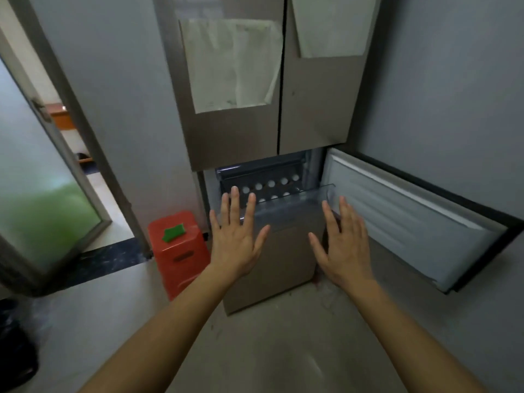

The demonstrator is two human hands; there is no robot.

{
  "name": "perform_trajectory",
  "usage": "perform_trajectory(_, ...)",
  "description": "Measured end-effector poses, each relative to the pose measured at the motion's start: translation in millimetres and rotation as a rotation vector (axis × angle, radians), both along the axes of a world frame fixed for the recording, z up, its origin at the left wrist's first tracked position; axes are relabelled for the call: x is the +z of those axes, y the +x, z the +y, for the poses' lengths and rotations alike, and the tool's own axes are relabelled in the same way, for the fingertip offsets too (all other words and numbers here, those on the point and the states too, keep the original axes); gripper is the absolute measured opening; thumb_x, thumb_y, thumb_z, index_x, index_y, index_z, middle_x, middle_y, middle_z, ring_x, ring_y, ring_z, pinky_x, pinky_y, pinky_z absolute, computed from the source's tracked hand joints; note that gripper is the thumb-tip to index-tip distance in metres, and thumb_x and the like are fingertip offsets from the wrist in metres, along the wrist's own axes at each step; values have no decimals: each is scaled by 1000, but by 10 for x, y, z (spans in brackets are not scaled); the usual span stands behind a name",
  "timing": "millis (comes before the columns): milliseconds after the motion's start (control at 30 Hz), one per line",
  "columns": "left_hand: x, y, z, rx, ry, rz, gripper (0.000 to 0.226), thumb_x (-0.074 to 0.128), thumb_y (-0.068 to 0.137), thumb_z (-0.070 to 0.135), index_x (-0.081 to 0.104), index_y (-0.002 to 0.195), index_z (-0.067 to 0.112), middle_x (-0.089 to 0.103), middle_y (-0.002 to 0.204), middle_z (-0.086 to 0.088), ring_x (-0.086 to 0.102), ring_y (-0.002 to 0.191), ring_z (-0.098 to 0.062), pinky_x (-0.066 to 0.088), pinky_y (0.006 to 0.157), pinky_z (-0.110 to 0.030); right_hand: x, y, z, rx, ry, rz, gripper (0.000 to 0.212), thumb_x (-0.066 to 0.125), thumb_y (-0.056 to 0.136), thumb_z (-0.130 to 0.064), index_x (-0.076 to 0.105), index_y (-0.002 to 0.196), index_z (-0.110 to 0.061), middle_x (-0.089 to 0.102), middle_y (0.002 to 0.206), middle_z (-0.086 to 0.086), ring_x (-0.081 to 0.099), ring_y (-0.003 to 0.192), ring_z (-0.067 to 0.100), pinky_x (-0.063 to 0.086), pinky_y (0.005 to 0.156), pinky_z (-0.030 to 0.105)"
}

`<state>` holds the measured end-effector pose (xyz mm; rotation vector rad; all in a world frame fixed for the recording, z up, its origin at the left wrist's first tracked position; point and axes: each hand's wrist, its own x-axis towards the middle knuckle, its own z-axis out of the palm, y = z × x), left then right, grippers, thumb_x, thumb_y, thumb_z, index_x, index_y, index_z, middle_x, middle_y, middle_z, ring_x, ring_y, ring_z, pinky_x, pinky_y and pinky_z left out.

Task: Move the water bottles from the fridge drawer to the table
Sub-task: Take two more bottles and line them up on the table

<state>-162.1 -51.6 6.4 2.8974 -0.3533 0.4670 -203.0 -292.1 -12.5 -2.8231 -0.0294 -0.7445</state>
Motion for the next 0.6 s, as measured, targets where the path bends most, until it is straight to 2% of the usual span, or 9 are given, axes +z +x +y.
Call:
perform_trajectory(233, -183, 1004, -830, -52, 47, 116, 77, -1, 90, 70, -21, 153, 29, -32, 160, -5, -24, 149, -27, 2, 120, -58, -121, 817, -1001, -134, 42, 53, 70, 38, 97, -55, 23, 157, -22, 13, 164, 18, 18, 150, 36, 21, 119, 54)
perform_trajectory(367, -373, 1542, -1128, 1, 104, 159, 78, -6, 87, 72, -26, 151, 30, -31, 160, -6, -22, 149, -29, 2, 120, -58, -300, 1571, -1368, -79, 37, 141, 70, 29, 97, -58, 25, 156, -22, 17, 163, 19, 22, 148, 37, 25, 118, 55)
perform_trajectory(500, -452, 1984, -1337, 108, 120, 276, 79, 3, 90, 71, -18, 155, 30, -27, 161, -6, -19, 150, -28, 1, 120, -57, -367, 2267, -1585, 18, 32, 224, 68, 31, 100, -57, 23, 157, -23, 18, 163, 19, 23, 148, 36, 25, 118, 52)
perform_trajectory(600, -494, 2262, -1418, 163, 134, 341, 74, 10, 96, 66, -12, 156, 29, -23, 163, -5, -16, 151, -28, 0, 121, -56, -375, 2766, -1661, 138, -23, 287, 64, 37, 101, -54, 27, 156, -22, 27, 160, 18, 28, 146, 34, 28, 117, 50)
